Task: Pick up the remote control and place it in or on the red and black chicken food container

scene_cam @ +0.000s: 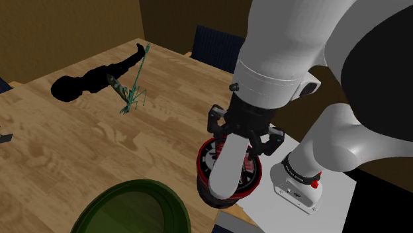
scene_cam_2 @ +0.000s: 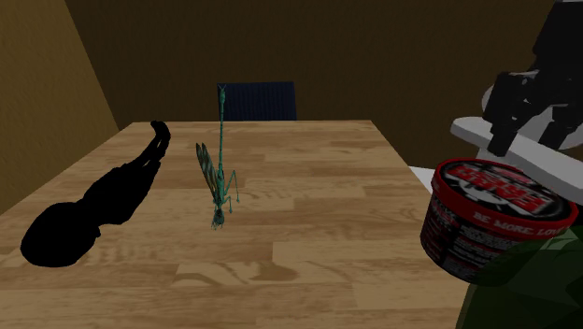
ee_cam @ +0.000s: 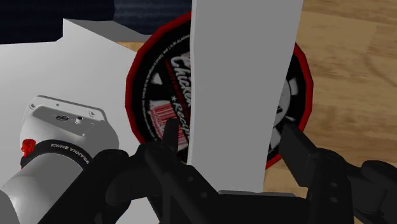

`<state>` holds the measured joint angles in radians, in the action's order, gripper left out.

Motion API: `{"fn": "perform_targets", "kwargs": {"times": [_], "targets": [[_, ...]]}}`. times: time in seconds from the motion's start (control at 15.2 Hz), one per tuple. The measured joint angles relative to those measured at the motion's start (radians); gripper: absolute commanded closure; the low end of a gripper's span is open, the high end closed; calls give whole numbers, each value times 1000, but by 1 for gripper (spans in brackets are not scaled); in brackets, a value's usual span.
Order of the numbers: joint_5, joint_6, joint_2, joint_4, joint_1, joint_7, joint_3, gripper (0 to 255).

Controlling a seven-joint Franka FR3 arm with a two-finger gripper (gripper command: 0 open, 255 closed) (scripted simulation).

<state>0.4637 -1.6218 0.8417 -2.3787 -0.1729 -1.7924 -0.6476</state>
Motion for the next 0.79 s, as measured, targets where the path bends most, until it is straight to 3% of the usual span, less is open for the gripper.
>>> {"fn": "perform_targets", "kwargs": {"times": [0.79], "targets": [[43,-105,8,-109,-15,9,-48,255]]}}
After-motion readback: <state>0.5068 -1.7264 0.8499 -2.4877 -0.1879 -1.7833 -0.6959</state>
